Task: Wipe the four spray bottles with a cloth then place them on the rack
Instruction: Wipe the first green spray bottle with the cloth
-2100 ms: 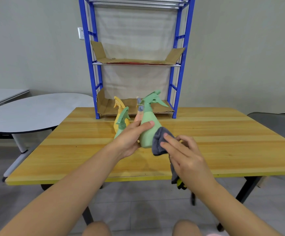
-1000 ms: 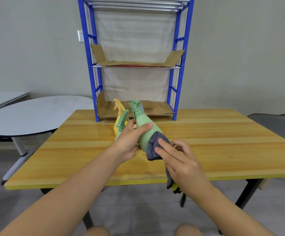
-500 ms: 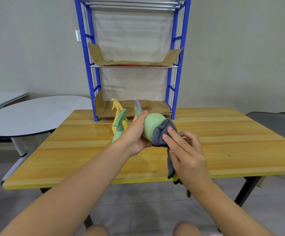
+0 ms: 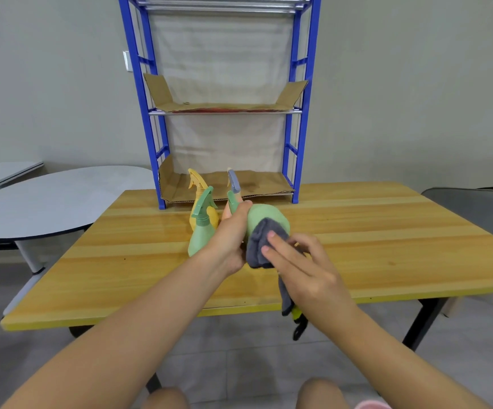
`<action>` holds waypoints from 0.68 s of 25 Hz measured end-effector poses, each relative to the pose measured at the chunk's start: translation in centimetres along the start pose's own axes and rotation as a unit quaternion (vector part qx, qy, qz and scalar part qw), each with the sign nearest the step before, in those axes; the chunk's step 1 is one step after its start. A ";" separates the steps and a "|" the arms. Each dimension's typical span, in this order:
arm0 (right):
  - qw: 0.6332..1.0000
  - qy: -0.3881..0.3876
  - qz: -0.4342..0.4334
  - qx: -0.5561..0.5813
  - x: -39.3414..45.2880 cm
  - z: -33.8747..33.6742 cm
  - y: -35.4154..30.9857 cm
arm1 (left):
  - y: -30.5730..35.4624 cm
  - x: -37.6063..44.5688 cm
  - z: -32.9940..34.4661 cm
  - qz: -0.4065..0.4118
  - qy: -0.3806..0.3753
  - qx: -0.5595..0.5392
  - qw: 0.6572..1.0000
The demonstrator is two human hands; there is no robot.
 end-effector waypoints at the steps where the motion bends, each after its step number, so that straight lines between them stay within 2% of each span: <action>1: 1.000 -0.020 -0.012 -0.005 -0.7 0.2 0.4 | 0.4 0.0 -0.1 0.005 0.001 -0.004 1.000; 3: 0.999 -0.027 0.003 -0.025 -0.9 -0.1 2.1 | 0.9 0.5 -0.4 0.008 -0.011 0.004 1.000; 5: 0.998 0.016 0.055 -0.029 0.4 -1.0 3.0 | 0.8 0.5 -0.3 0.006 -0.010 0.022 1.000; 7: 0.997 0.046 0.063 -0.011 1.5 -1.3 2.2 | 0.6 0.0 0.2 0.010 -0.017 0.032 0.999; 10: 0.999 -0.035 -0.002 0.019 -0.8 0.3 0.6 | 1.0 0.1 0.4 0.022 -0.017 0.015 0.999; 12: 0.999 -0.050 -0.008 -0.004 -1.4 0.2 2.1 | 1.8 0.1 0.2 0.029 -0.020 0.034 0.999; 15: 0.998 0.015 0.060 -0.031 0.7 -1.3 3.2 | 2.2 0.1 -0.1 0.025 -0.015 0.058 0.998; 17: 0.998 0.038 0.046 -0.027 1.3 -1.4 2.1 | 2.2 0.0 0.3 0.031 -0.016 0.057 0.998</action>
Point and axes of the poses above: each hand's wrist, its own x-axis towards the middle knuckle, its own z-axis out of the palm, y = z × x, the point moved 4 cm from there along x, towards the middle knuckle, and after that the axes turned 13 degrees about z, right-handed, at the moved point
